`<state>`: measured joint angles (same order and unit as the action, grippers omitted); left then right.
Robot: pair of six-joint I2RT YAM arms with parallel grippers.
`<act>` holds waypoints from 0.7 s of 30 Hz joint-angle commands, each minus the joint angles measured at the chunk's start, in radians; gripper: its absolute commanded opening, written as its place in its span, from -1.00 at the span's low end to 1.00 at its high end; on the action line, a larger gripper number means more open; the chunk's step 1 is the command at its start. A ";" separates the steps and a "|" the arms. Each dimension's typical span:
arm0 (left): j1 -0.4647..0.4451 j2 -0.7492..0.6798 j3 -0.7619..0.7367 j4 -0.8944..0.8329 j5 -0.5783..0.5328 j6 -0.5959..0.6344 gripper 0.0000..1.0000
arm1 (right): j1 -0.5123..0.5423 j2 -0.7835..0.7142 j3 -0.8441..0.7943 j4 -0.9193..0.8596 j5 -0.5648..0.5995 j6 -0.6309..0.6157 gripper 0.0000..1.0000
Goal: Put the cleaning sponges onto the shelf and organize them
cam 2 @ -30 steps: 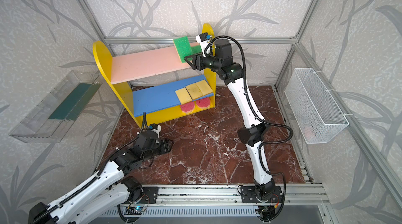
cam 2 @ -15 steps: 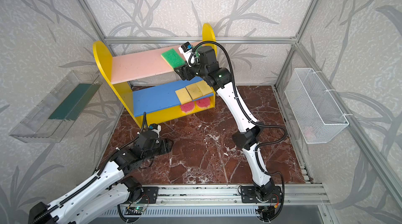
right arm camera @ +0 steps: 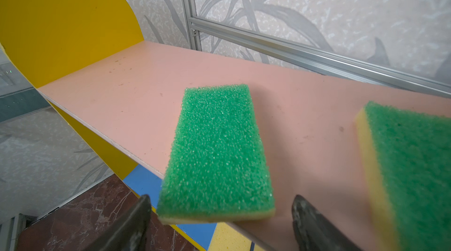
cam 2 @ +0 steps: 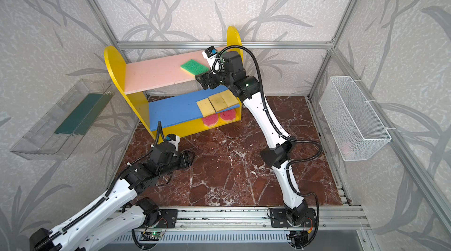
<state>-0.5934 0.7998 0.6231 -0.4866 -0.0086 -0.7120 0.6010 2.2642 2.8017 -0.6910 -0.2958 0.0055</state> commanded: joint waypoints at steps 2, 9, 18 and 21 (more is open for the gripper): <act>0.006 0.001 0.020 -0.013 -0.022 0.011 0.31 | -0.001 -0.031 -0.006 0.029 -0.043 -0.015 0.92; 0.007 -0.007 0.015 -0.016 -0.023 0.008 0.31 | 0.001 -0.016 -0.005 0.043 -0.071 -0.005 0.94; 0.007 -0.025 0.007 -0.034 -0.026 0.006 0.31 | 0.001 0.020 0.012 0.068 -0.060 -0.023 0.96; 0.007 -0.033 0.003 -0.042 -0.028 0.005 0.31 | 0.000 0.033 0.025 0.063 -0.064 -0.026 0.94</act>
<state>-0.5934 0.7841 0.6231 -0.5030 -0.0105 -0.7105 0.6010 2.2707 2.8014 -0.6479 -0.3466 -0.0086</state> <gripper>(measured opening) 0.656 0.971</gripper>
